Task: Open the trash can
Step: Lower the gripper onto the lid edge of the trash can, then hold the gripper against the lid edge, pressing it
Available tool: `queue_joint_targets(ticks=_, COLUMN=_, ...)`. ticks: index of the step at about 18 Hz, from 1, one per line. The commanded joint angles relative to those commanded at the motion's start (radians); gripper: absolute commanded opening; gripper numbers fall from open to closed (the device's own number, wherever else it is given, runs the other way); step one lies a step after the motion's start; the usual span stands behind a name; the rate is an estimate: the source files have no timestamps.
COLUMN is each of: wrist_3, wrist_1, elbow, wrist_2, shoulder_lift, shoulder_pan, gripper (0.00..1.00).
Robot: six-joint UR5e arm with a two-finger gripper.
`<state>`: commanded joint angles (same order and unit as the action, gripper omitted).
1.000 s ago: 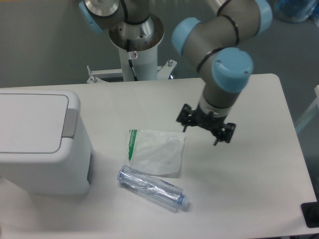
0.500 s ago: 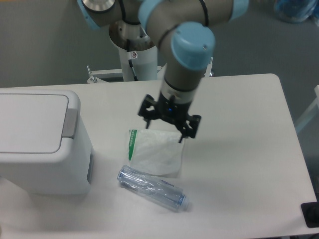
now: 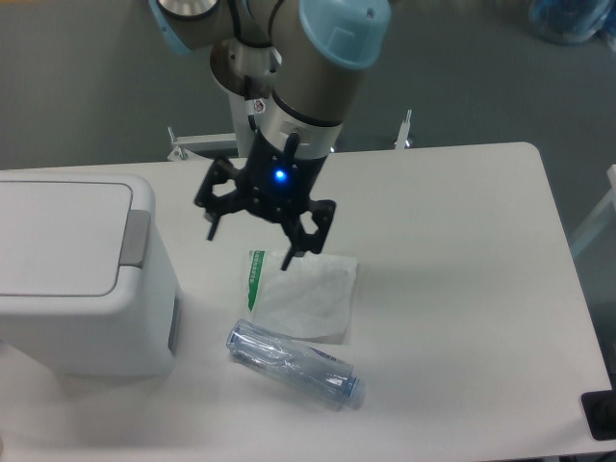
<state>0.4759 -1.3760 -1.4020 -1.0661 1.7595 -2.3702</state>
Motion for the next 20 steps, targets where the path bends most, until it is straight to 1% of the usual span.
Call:
queue_joint_targets(ticks=1, wrist_3=-0.029, wrist_1=0.003, elbow=0.005, wrist_2=0.0, shoulder_lift=0.003, shoulder_pan=0.029, gripper=1.0)
queue_joint_targets(ticks=3, wrist_3=-0.059, wrist_1=0.008, elbow=0.003, wrist_2=-0.002, shoulder_lift=0.006, shoulder_pan=0.038, gripper=1.0)
queue_joint_targets(ticks=7, wrist_3=-0.071, wrist_1=0.006, elbow=-0.014, wrist_2=0.002, shoulder_lift=0.005, shoulder_pan=0.054, gripper=1.0)
queue_joint_targets(ticks=11, wrist_3=-0.077, wrist_1=0.003, elbow=-0.025, wrist_2=-0.003, shoulder_lift=-0.002, shoulder_pan=0.055, gripper=1.0)
queue_joint_targets(ticks=14, wrist_3=-0.091, wrist_1=0.008, elbow=-0.046, wrist_2=-0.009, shoulder_lift=-0.002, shoulder_pan=0.055, gripper=1.0)
queue_joint_targets(ticks=20, wrist_3=-0.092, wrist_1=0.009, elbow=-0.049, wrist_2=-0.014, shoulder_lift=0.002, shoulder_pan=0.057, gripper=1.0)
